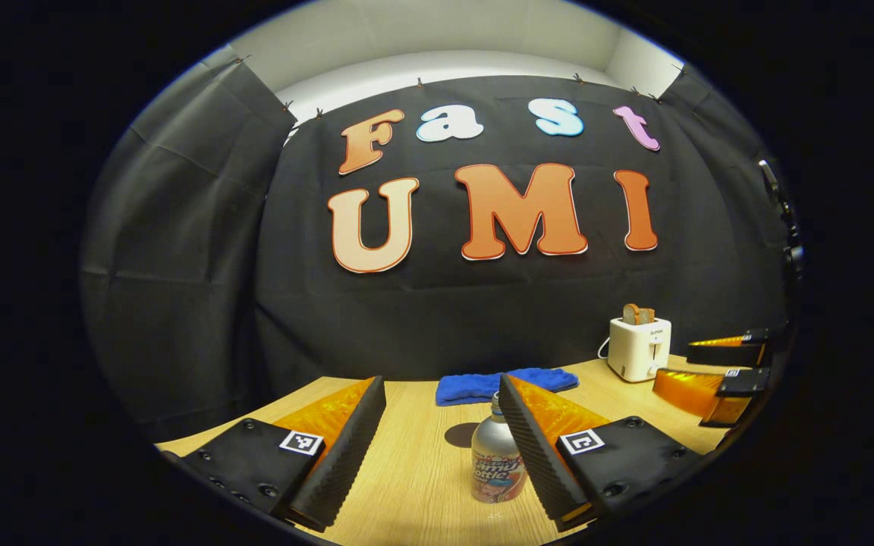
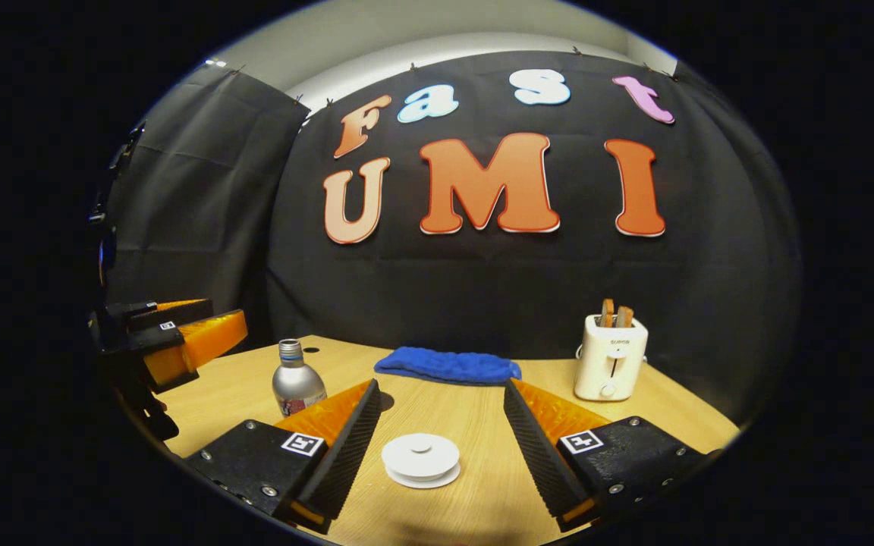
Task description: Open the teacup lid with one hand, grasp the water bottle and pour water into the teacup with the other hand; after pouring, place the water bottle on the coaster and then close the teacup lid.
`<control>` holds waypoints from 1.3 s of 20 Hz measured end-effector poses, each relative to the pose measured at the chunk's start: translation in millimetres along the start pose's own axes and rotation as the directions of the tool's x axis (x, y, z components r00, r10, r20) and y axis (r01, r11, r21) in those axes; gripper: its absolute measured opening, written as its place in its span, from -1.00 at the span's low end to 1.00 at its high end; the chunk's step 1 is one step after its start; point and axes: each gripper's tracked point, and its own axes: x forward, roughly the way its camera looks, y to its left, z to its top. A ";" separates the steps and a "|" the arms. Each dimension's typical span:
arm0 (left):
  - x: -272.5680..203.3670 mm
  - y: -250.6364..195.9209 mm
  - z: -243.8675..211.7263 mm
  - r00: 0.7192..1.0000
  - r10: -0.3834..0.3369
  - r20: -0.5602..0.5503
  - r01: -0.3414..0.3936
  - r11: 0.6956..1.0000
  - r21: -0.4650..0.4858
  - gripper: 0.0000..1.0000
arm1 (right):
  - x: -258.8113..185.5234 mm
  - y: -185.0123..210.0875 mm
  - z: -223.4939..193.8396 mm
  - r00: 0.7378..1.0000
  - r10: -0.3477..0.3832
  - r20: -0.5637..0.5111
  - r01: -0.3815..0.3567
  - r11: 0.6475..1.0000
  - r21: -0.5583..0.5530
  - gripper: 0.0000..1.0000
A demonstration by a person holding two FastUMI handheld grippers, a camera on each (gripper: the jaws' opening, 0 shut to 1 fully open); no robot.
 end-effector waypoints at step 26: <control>11.3 -0.3 -37.6 0.995 -0.035 -0.090 0.034 0.999 -0.010 0.96 | 61.1 24.4 -91.8 0.960 0.045 -0.275 -0.048 0.999 -0.003 -0.31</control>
